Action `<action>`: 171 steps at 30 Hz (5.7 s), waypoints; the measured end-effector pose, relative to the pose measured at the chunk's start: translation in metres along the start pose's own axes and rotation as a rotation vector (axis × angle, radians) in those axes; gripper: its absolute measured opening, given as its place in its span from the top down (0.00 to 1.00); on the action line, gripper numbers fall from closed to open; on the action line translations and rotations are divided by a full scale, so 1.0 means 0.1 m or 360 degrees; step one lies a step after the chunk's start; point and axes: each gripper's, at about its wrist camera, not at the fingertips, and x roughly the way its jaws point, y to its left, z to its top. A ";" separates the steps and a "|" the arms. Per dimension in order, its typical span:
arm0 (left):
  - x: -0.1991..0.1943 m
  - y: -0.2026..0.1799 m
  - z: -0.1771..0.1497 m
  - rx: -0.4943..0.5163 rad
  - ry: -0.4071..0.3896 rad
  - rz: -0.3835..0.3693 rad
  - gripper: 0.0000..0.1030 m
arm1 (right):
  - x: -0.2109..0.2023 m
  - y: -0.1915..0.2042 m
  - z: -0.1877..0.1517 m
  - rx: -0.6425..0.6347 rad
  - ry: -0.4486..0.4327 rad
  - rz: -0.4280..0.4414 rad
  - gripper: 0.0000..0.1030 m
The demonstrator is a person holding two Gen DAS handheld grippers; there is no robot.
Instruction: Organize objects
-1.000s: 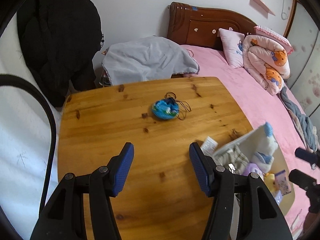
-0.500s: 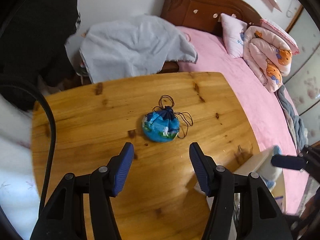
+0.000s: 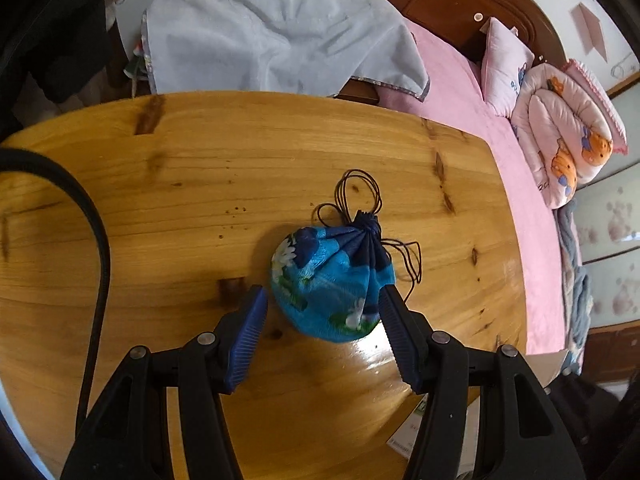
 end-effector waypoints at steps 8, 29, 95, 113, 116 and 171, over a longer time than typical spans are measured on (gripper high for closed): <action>0.13 0.07 0.05 -0.0080 0.0041 -0.0053 0.40 | 0.25 0.10 0.00 -0.0131 0.0141 -0.0113 0.20; 0.26 0.05 0.12 -0.0228 -0.0052 -0.0215 0.52 | 0.65 0.12 -0.06 -0.0309 0.0378 -0.0185 0.39; -2.14 -2.16 -2.24 0.0730 -0.0524 -0.0073 0.56 | -1.93 -0.04 -2.70 0.0263 -0.0717 -0.0107 0.39; -1.33 -2.59 -2.34 0.0904 -0.0420 0.0258 0.55 | -1.31 -0.42 -2.76 0.0344 -0.0584 -0.0172 0.39; -1.28 -2.60 -2.31 0.0899 -0.0423 0.0292 0.55 | -1.28 -0.44 -2.73 0.0358 -0.0581 -0.0156 0.39; -2.33 -1.32 -3.54 0.0174 -0.0670 0.0572 0.28 | -1.63 0.80 -3.40 0.0369 -0.0920 -0.0149 0.28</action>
